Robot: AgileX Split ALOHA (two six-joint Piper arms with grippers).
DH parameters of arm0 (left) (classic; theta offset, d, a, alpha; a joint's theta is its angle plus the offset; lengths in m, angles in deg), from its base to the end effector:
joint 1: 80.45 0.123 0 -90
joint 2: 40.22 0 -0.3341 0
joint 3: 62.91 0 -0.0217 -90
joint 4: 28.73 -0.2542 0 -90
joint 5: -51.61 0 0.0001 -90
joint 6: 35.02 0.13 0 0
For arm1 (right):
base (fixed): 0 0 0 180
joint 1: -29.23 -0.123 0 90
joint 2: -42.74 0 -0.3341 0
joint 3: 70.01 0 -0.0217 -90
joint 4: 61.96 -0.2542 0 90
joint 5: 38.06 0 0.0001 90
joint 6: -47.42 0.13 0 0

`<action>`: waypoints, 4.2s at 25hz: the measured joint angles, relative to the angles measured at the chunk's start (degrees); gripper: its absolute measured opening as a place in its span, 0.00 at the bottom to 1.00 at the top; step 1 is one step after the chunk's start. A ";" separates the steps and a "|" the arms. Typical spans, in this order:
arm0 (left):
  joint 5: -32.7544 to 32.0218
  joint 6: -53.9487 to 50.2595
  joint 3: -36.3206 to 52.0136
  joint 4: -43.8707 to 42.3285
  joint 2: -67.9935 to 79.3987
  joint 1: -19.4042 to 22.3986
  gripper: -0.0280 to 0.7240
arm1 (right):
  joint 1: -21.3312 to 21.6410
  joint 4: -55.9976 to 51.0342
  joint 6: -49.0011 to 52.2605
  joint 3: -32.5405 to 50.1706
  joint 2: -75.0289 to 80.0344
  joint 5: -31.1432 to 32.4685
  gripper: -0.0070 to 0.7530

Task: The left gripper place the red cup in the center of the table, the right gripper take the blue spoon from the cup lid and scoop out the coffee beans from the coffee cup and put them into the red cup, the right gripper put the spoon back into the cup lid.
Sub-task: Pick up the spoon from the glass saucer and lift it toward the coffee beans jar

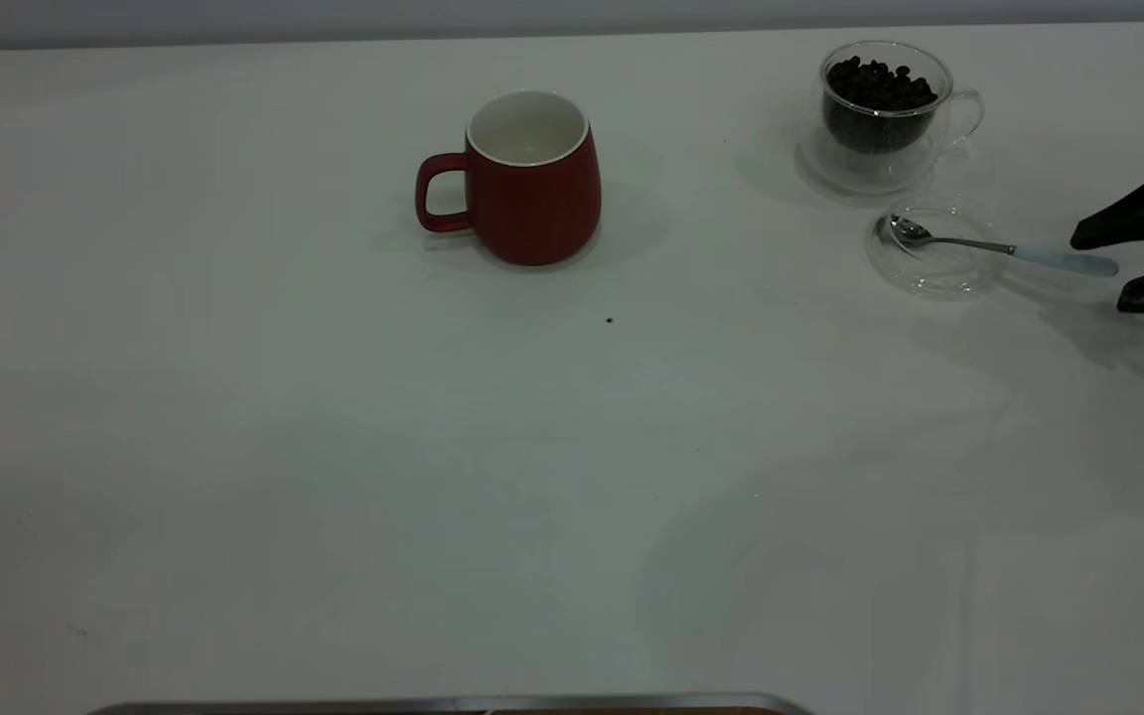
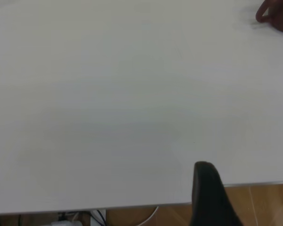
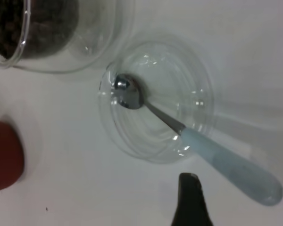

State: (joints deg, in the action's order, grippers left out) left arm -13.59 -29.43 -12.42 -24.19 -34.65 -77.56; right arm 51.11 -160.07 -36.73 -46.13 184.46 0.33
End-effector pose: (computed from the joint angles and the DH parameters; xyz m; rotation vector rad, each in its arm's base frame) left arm -0.0224 -0.0105 0.2481 0.0575 2.1129 -0.0076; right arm 0.3851 -0.0684 -0.0066 0.6975 2.5304 0.8753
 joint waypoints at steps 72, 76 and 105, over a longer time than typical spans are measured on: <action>0.00 0.00 0.00 0.00 -0.04 0.00 0.67 | -0.76 1.21 -7.45 -4.00 7.50 10.80 0.24; 0.00 0.00 0.00 0.00 -0.04 0.00 0.67 | -0.76 1.91 -7.60 -4.00 7.50 11.81 0.19; 0.00 -0.11 0.00 0.00 -0.04 0.00 0.67 | -0.76 11.35 -5.18 -4.00 2.17 11.00 0.15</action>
State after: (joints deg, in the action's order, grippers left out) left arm -13.59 -29.54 -12.42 -24.19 -34.69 -77.56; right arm 50.35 -148.72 -41.91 -50.13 186.63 11.33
